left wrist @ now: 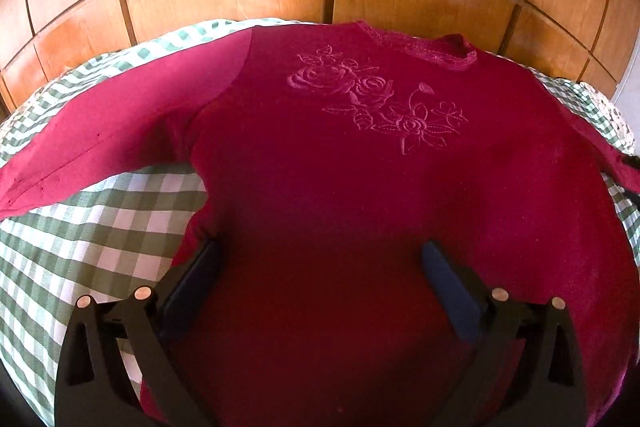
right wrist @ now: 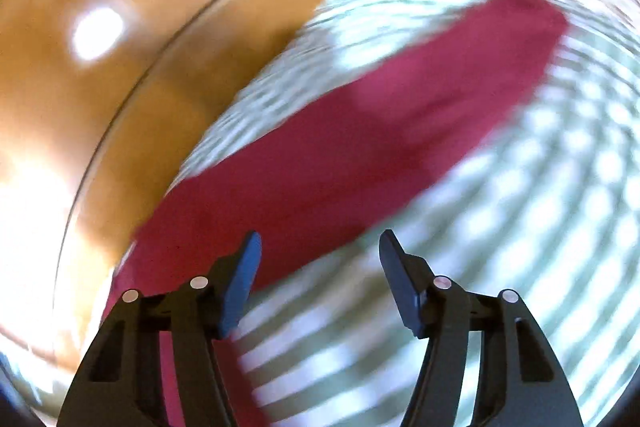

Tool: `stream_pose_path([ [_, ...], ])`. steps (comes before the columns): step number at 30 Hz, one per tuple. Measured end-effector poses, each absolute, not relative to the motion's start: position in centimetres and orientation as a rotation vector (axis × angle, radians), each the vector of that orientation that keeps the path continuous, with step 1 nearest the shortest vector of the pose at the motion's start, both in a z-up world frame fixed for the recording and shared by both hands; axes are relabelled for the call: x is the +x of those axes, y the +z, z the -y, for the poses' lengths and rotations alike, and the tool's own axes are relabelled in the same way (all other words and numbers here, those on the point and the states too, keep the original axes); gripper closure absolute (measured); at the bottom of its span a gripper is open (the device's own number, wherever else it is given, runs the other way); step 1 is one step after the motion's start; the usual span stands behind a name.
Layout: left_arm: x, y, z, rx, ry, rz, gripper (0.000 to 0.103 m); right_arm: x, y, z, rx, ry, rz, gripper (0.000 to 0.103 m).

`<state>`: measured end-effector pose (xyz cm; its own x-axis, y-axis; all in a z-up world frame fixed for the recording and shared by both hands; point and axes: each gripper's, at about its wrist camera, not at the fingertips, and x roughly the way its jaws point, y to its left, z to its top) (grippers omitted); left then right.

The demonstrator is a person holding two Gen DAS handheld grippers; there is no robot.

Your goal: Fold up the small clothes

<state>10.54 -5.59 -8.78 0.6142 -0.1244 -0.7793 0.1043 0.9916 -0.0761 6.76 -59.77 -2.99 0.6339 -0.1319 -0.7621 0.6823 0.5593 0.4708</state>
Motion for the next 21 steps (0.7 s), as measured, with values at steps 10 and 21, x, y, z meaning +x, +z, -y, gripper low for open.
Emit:
stream_pose_path([
  [10,10.6,-8.8,5.3,-0.021,-0.131,-0.902,0.002,7.2,-4.4,69.3,0.982,-0.745,-0.643,0.062],
  [21,10.6,-8.7,5.3,-0.028,-0.136,-0.901,0.002,14.3,4.9,60.5,0.661,-0.335,-0.631,0.096],
])
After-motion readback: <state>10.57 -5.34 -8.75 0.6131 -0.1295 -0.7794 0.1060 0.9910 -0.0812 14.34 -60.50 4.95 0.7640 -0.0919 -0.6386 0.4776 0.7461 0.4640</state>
